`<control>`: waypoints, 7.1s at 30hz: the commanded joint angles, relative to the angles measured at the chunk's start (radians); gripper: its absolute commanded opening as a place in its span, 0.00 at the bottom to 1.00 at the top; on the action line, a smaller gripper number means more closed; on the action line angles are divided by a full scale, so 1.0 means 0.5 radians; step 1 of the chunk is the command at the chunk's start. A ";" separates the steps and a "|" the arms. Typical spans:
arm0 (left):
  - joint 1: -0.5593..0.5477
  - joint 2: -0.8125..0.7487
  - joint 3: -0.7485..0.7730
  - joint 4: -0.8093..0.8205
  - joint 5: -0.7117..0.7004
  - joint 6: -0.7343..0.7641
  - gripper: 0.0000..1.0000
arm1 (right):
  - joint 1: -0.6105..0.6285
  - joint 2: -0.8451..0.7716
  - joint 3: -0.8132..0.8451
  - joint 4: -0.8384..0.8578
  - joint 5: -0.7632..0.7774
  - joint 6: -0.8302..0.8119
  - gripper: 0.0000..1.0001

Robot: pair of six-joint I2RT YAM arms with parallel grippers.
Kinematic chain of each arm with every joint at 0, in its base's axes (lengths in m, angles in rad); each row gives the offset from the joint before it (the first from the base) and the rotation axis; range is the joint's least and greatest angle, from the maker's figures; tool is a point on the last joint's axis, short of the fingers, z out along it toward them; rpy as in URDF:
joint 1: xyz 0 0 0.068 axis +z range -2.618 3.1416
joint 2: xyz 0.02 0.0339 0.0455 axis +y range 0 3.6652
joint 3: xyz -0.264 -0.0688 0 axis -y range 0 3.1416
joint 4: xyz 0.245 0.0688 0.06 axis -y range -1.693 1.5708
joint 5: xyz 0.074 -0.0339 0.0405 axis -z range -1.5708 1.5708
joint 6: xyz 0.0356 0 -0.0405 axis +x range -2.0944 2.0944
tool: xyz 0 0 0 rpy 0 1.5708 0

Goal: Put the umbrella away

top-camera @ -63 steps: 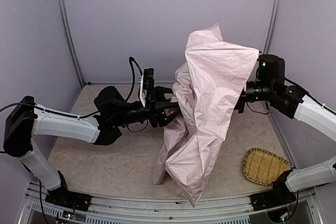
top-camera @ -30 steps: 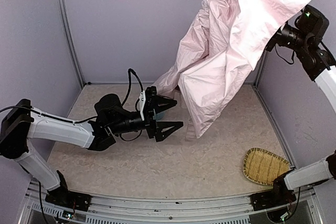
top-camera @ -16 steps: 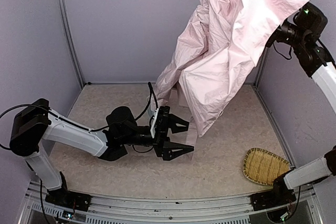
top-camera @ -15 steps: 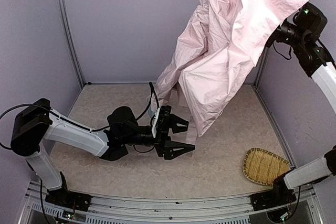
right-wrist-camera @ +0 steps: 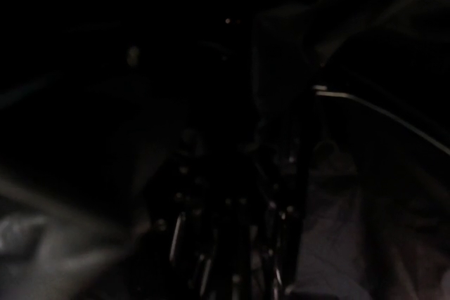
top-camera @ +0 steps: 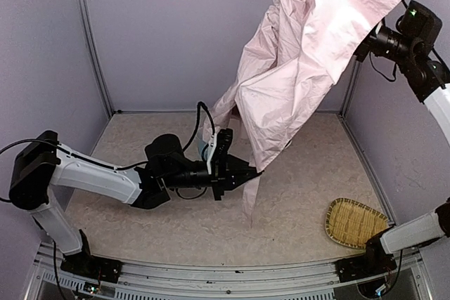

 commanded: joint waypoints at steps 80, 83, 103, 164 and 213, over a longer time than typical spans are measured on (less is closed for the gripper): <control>0.228 0.104 0.607 -1.504 -0.492 0.481 0.98 | 0.345 1.001 -2.204 0.480 -0.203 0.561 0.00; 0.155 0.151 0.523 -1.393 -0.357 0.501 0.99 | 0.406 1.005 -2.201 0.512 -0.240 0.589 0.00; 0.341 0.245 0.437 -1.737 -0.124 0.335 0.09 | 0.695 0.873 -2.084 0.521 -0.246 0.615 0.70; 0.749 -0.345 -0.004 -1.132 0.310 0.470 0.72 | 0.846 1.315 -1.406 -0.895 0.159 -0.374 0.20; 0.399 0.934 0.704 -2.546 0.326 1.220 0.26 | 0.491 1.060 -1.545 0.112 -0.066 0.207 0.87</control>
